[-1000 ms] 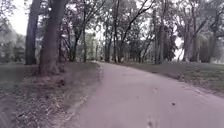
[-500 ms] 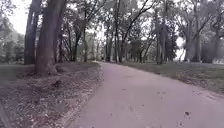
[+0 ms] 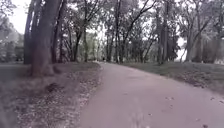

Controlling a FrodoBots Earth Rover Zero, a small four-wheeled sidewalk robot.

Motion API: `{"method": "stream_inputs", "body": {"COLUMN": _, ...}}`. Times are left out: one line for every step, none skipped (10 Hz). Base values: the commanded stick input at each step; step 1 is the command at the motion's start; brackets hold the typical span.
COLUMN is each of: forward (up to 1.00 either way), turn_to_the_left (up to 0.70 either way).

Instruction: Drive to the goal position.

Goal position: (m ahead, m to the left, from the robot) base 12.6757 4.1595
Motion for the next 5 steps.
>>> {"method": "stream_inputs", "body": {"forward": 0.68, "turn_to_the_left": 0.14}}
{"method": "stream_inputs", "body": {"forward": 0.69, "turn_to_the_left": 0.14}}
{"method": "stream_inputs", "body": {"forward": 0.68, "turn_to_the_left": 0.13}}
{"method": "stream_inputs", "body": {"forward": 0.69, "turn_to_the_left": 0.07}}
{"method": "stream_inputs", "body": {"forward": 0.69, "turn_to_the_left": 0.02}}
